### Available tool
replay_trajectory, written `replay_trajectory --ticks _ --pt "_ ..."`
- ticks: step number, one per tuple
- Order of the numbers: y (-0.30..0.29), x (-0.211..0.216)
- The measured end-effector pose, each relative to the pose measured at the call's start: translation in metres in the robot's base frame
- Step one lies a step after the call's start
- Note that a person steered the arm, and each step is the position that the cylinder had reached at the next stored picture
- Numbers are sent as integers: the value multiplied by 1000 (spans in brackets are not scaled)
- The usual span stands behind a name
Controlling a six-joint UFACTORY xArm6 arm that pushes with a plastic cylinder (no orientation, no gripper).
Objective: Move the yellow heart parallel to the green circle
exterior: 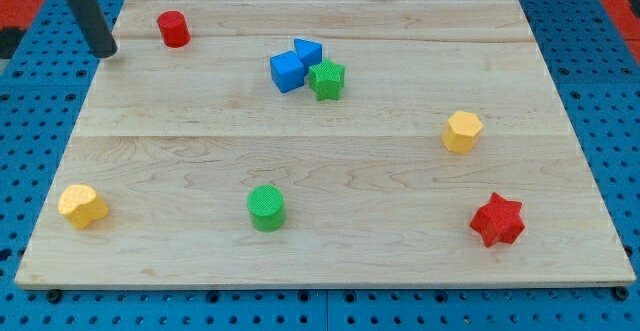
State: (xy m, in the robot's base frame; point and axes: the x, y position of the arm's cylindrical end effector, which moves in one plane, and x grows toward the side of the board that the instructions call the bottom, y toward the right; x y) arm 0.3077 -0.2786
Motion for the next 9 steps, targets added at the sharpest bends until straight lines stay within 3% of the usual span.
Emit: replay_trajectory --ticks 2,5,6,7,8,9 --pt "51 3" --pt "213 8" --pt "262 37" --pt "274 49" --pt "224 49" --pt "186 86"
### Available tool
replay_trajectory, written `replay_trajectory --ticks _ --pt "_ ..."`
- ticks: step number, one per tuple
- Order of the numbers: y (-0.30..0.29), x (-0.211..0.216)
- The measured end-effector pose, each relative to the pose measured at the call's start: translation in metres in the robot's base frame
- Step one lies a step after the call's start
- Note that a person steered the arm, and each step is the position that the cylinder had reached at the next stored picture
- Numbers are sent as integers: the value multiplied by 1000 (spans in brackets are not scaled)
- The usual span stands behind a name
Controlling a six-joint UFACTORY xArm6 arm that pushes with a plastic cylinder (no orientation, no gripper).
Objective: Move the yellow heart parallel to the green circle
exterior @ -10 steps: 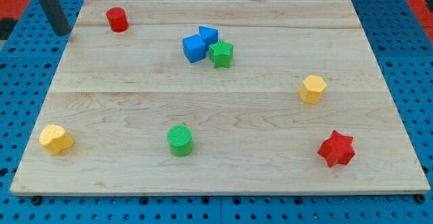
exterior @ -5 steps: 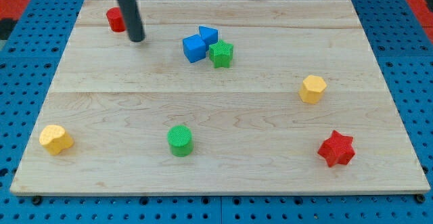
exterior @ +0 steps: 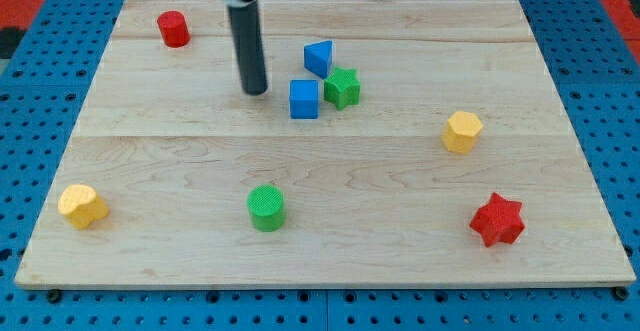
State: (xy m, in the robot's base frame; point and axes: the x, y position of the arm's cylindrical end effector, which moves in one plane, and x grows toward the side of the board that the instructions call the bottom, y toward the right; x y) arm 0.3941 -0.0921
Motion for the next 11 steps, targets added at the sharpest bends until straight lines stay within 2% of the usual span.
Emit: replay_trajectory --ticks 2,3,4,5,9,11 --pt "-14 129" --pt "-64 165" --pt "-146 182" --pt "-212 175" --pt "-209 95" --pt "-212 97"
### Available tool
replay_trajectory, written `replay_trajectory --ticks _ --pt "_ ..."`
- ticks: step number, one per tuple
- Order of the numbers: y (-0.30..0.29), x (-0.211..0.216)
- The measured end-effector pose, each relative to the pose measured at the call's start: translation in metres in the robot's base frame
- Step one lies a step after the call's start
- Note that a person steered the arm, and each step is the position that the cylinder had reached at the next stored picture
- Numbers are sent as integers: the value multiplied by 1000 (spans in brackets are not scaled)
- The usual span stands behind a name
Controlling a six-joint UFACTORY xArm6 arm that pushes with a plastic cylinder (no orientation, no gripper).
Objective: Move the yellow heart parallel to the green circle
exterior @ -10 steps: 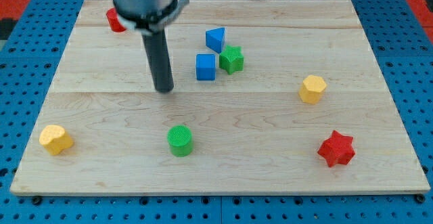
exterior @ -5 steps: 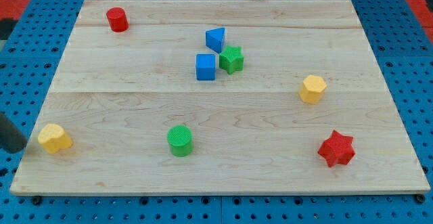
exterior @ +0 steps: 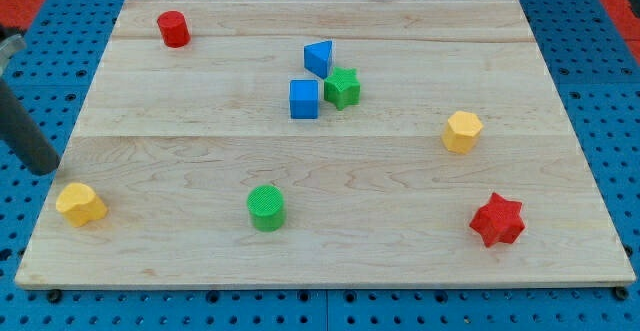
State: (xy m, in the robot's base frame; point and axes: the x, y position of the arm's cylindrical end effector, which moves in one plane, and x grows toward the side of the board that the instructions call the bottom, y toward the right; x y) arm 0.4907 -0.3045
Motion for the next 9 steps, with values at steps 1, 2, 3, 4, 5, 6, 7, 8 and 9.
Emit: replay_trajectory --ticks 1,2,3,4,5,6,7,8,9 --pt "0 20" --pt "0 47" --pt "31 53" --pt "31 29" --pt "31 15" --pt "31 5" --pt "31 8" --pt "19 25" --pt "32 60"
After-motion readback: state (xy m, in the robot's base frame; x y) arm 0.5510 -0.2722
